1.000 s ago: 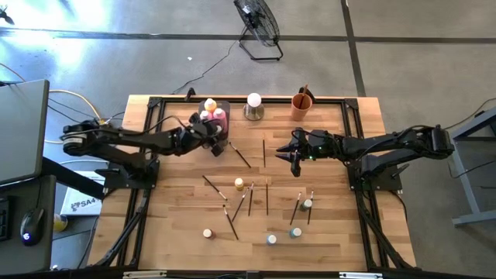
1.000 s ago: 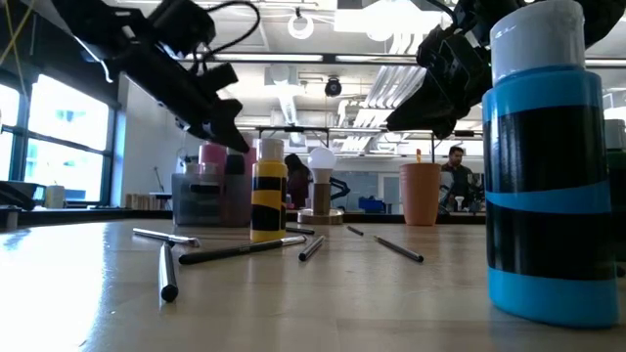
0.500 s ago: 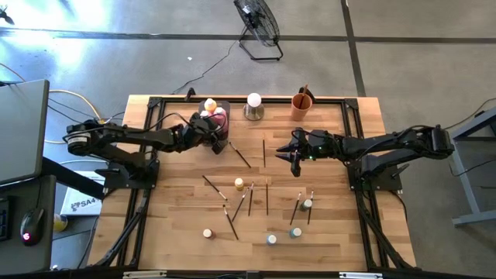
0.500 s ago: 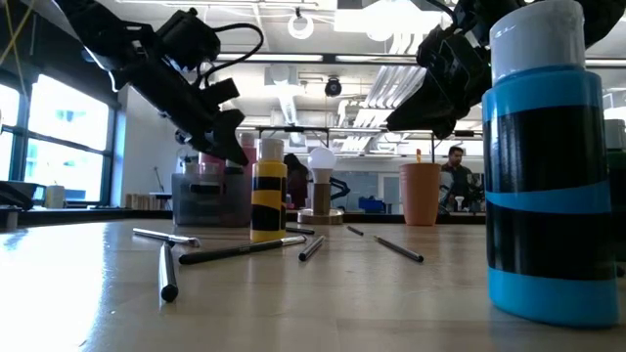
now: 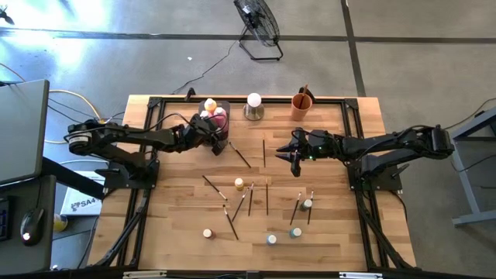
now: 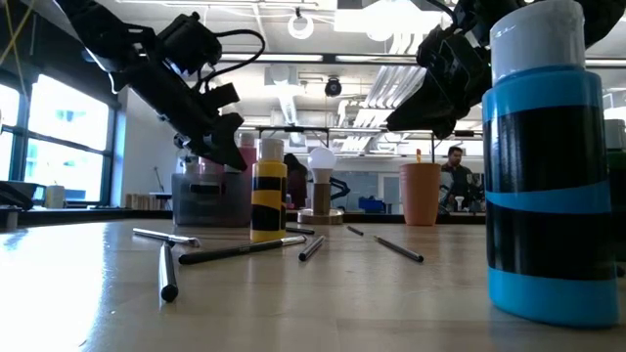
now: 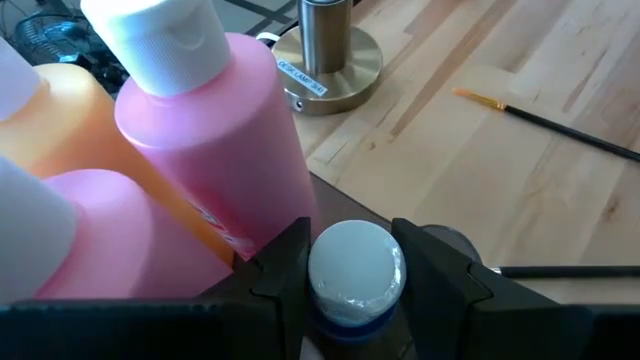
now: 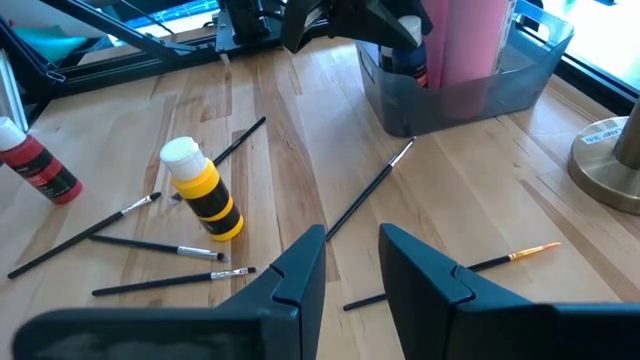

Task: Pick & Place Paint Supplies
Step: Put the small blue paint bottle into the gray bin

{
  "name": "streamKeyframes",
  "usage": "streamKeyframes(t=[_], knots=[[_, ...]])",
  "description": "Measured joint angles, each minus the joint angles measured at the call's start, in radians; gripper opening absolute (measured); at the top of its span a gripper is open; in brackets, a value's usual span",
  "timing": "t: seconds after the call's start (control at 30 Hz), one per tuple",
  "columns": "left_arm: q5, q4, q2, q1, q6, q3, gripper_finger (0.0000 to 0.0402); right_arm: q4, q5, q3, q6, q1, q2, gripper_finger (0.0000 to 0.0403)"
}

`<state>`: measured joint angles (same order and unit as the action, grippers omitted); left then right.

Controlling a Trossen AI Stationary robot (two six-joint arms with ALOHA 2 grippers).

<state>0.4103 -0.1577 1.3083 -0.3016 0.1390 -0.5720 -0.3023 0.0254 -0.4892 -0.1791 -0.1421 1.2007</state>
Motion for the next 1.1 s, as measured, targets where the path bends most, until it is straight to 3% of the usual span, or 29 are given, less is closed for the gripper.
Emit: streamKeyframes(t=[0.57, 0.87, 1.1], knots=[[0.0, -0.008, 0.0, 0.0, 0.0, 0.0, 0.0127, 0.0, 0.0, 0.0, 0.0, 0.0, 0.0, 0.0091], [0.048, -0.014, -0.002, 0.0, -0.038, -0.001, 0.0184, 0.001, 0.003, 0.0, 0.0, 0.0, 0.0, 0.0091], [0.045, -0.02, -0.002, 0.0, -0.04, -0.002, 0.0193, 0.001, 0.003, 0.0, 0.0, 0.0, 0.0, 0.0091]])
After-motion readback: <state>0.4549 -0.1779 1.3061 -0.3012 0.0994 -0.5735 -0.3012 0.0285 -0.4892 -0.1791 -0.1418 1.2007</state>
